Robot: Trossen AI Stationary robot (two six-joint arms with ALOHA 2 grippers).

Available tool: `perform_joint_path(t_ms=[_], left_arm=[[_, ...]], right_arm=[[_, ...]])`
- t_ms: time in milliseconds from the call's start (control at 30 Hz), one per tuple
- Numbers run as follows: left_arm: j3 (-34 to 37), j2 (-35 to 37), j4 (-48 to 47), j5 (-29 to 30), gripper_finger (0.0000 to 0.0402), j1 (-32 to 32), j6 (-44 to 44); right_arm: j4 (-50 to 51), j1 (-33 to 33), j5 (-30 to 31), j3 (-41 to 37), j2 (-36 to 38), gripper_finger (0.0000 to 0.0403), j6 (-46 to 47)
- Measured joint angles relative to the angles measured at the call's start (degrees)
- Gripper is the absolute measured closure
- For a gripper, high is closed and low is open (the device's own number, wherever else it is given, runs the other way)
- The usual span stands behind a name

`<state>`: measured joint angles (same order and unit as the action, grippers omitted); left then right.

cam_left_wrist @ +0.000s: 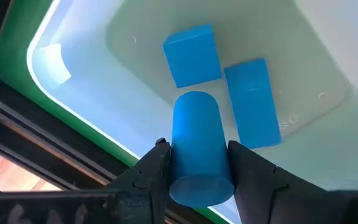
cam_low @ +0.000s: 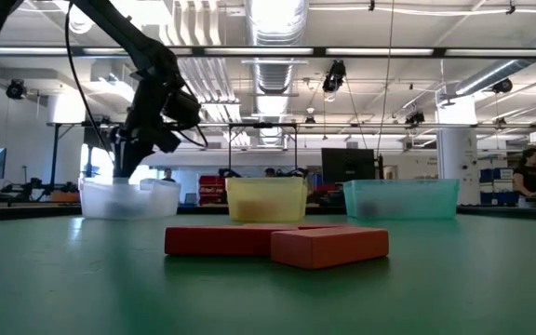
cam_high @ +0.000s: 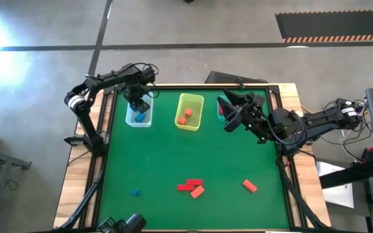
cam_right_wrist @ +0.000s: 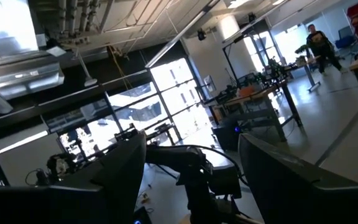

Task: Sort & place blocks by color
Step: Put the blue block into the white bin, then put the red block into the blue bin

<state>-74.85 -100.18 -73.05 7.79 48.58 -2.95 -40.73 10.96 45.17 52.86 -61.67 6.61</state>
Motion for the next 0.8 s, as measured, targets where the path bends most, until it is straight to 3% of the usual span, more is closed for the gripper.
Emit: perform_joint_path(t_ms=[267,567,800], left_arm=[[0.00,0.00,0.56,0.37,0.0193,-0.02,-0.38],[-0.02,1.51,0.52,0.45,0.0184,-0.34,2.34],[-0.02,10.64,0.46,-0.95,0.0183,-4.64,9.44]], right_arm=[[0.02,0.00,-0.01,0.00,0.00,0.0156,-0.10],[0.11,0.00,-0.03,0.00,0.00,0.0156,0.43],[4.72,0.02,-0.14,0.00,0.00,0.0156,7.83]])
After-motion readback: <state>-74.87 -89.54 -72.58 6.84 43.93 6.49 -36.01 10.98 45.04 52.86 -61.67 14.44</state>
